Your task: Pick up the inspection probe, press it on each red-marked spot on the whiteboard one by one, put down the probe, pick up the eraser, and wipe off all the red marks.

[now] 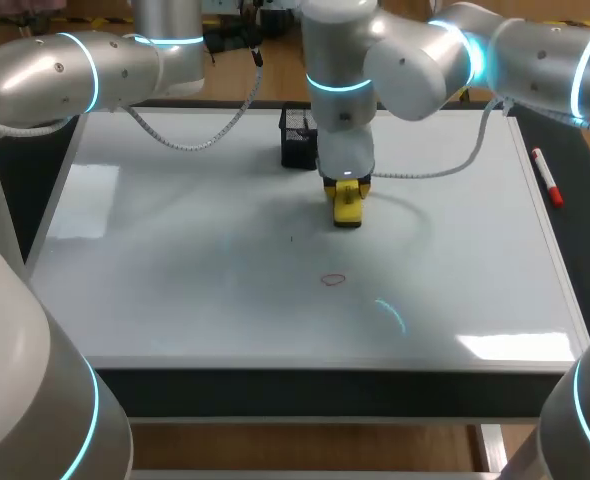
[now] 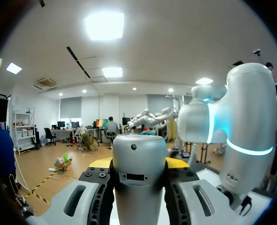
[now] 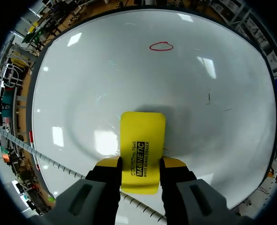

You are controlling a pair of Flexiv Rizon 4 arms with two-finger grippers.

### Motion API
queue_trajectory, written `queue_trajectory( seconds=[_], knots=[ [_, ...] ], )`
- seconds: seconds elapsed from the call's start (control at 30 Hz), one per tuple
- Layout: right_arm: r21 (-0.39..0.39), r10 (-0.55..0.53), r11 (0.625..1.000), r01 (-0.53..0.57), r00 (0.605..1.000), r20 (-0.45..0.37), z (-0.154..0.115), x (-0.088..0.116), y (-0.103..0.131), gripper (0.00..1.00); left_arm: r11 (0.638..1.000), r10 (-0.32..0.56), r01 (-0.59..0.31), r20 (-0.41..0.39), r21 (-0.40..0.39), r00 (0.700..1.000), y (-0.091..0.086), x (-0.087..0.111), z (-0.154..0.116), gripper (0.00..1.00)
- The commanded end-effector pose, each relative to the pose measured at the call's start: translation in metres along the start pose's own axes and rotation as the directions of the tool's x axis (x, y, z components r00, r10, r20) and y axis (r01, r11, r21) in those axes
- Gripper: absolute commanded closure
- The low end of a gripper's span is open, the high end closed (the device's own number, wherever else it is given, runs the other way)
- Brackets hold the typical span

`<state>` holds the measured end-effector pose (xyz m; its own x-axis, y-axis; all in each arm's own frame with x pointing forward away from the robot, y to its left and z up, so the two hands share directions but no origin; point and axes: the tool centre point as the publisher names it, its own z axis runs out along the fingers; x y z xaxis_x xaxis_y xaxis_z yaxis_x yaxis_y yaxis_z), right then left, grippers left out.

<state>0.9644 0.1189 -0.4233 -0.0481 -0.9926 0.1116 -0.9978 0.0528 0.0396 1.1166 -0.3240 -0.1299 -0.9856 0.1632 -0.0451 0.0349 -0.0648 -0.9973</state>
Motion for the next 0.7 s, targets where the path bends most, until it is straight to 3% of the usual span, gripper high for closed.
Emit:
queue_trajectory(
  seconds=[0.03,0.43,0.7],
  knots=[
    [0.000,0.024,1.000,-0.024,1.000,0.002,0.002,0.021,0.000,1.00,1.000,-0.002,0.002,-0.003,0.000,1.000,-0.001,-0.001,0.000,1.00],
    [0.009,0.107,0.994,-0.107,0.994,-0.003,-0.001,0.060,-0.004,1.00,1.000,-0.002,0.002,-0.003,0.000,1.000,-0.001,-0.001,0.000,1.00],
    [0.027,0.181,0.983,-0.181,0.983,0.021,-0.015,0.100,-0.013,1.00,1.000,-0.002,0.002,-0.003,0.000,1.000,-0.001,-0.001,0.000,1.00]
  ],
)
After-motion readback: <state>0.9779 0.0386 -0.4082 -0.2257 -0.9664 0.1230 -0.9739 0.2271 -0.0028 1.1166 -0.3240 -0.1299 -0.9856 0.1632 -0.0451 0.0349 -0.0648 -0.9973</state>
